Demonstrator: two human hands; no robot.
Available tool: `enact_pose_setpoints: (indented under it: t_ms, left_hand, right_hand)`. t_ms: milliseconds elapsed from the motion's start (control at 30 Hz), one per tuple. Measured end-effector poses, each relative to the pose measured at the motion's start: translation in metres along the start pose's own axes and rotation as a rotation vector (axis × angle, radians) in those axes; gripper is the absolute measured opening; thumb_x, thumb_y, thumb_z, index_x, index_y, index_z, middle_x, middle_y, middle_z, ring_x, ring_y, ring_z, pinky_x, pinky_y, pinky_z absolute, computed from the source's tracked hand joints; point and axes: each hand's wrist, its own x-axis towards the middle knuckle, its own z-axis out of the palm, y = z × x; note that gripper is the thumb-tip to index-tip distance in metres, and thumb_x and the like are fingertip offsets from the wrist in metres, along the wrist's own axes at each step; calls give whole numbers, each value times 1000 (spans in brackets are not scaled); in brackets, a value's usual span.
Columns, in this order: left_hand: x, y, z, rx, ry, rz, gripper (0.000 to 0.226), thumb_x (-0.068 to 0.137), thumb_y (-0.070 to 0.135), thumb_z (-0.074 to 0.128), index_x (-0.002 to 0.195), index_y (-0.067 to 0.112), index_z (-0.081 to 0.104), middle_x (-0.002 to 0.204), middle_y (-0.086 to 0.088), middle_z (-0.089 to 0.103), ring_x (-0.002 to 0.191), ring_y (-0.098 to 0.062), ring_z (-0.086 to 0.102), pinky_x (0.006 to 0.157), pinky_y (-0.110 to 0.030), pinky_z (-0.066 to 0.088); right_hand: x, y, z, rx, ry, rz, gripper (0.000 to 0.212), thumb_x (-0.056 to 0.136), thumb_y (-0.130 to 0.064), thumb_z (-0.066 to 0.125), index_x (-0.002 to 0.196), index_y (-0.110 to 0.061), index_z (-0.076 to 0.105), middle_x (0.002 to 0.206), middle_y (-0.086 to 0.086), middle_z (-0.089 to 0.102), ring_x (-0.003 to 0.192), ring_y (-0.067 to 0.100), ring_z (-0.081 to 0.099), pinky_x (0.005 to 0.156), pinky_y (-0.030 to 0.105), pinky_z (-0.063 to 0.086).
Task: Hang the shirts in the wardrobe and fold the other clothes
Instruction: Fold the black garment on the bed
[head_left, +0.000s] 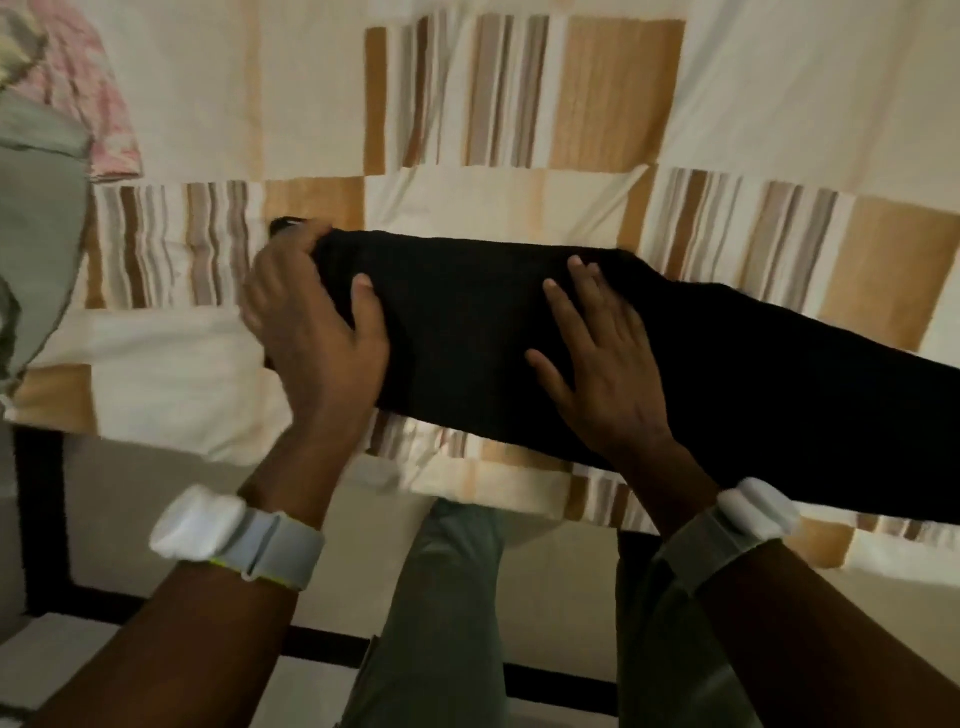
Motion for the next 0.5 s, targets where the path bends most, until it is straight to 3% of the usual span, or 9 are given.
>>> enact_pose_setpoints:
  t_ms: [100, 167, 267, 367, 433, 500]
  left_hand:
    - [-31, 65, 41, 25, -305, 334, 49, 101, 33, 56, 147, 17, 51, 155, -7, 45, 151, -26, 33, 123, -64, 12]
    - [-45, 81, 68, 112, -486, 416, 66, 102, 52, 50, 159, 22, 35, 169, -6, 26, 160, -28, 12, 123, -68, 2]
    - [-51, 83, 94, 305, -573, 401, 103, 89, 85, 39, 166, 24, 9, 174, -6, 0, 160, -33, -8, 120, -73, -3]
    - [-52, 91, 101, 427, -591, 389, 122, 76, 96, 39, 166, 24, -2, 174, -7, -8, 159, -34, -13, 120, -73, -4]
    - [-50, 96, 99, 446, -597, 320, 127, 71, 98, 39, 165, 26, -7, 173, -6, -12, 158, -34, -16, 119, -74, -4]
    - [-56, 128, 106, 420, -579, 229, 129, 69, 96, 41, 165, 24, -7, 173, -7, -12, 158, -34, -17, 119, -75, -5]
  right_hand:
    - [-19, 37, -24, -74, 203, 185, 61, 105, -53, 45, 156, -21, 40, 167, 14, 28, 157, 32, 20, 126, 55, 14]
    - [-27, 68, -38, -76, 211, 391, 63, 103, -59, 44, 155, -24, 41, 160, 10, 39, 151, 30, 30, 124, 55, 18]
    - [-36, 118, -53, -49, 149, 412, 49, 100, -63, 48, 132, -26, 59, 124, 3, 61, 120, 29, 54, 105, 47, 36]
    - [-40, 161, -70, -1, 64, 303, 39, 96, -66, 53, 100, -29, 65, 96, -5, 65, 95, 21, 59, 91, 41, 41]
    - [-45, 176, -74, -1, 99, 308, 39, 95, -65, 55, 98, -28, 67, 97, -4, 64, 96, 21, 60, 92, 40, 40]
    - [-73, 201, -80, 18, 226, 443, 39, 95, -59, 57, 113, -26, 66, 116, 3, 63, 112, 26, 58, 98, 42, 41]
